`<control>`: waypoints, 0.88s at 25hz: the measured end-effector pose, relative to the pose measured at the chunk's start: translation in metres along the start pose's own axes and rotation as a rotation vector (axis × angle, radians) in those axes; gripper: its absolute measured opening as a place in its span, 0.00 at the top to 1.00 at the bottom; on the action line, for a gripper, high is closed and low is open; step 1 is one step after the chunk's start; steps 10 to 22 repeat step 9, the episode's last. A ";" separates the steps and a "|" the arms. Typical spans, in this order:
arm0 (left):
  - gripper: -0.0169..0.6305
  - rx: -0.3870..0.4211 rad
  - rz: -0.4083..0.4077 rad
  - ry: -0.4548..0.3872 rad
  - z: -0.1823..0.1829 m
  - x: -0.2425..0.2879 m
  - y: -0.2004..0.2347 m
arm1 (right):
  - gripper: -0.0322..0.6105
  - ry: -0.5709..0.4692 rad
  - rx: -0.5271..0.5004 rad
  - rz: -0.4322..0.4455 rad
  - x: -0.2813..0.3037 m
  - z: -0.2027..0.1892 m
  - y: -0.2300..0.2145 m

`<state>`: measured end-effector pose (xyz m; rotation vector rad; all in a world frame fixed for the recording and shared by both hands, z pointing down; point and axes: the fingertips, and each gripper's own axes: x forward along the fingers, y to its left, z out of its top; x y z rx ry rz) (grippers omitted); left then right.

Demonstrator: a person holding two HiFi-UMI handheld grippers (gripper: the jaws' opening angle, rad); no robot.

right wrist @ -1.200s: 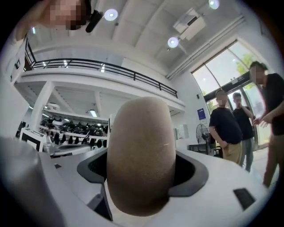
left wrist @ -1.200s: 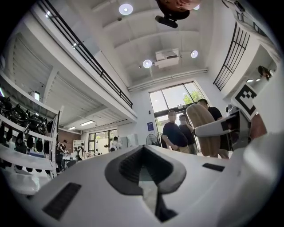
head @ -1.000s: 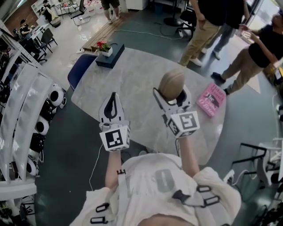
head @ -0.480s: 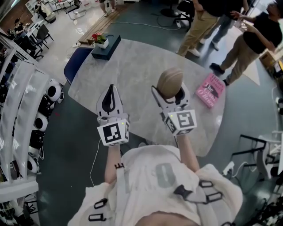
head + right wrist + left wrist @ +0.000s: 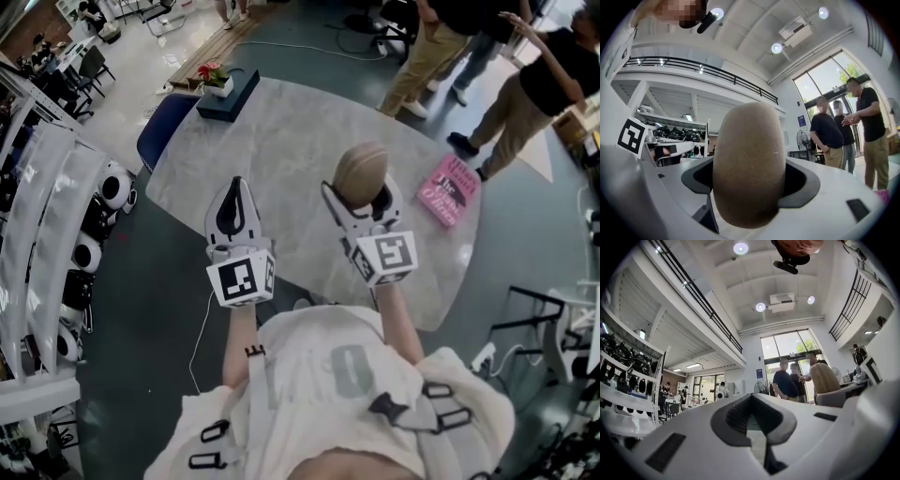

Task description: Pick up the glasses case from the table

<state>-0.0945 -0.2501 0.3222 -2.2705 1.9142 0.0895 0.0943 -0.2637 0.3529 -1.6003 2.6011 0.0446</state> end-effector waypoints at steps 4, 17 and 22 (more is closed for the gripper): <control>0.97 0.000 0.006 -0.001 0.000 -0.001 0.002 | 0.35 0.009 -0.005 0.010 0.001 -0.003 0.003; 0.97 -0.005 0.010 0.004 0.001 0.001 0.004 | 0.35 0.020 -0.009 0.009 0.004 -0.003 0.003; 0.97 -0.005 0.010 0.004 0.001 0.001 0.004 | 0.35 0.020 -0.009 0.009 0.004 -0.003 0.003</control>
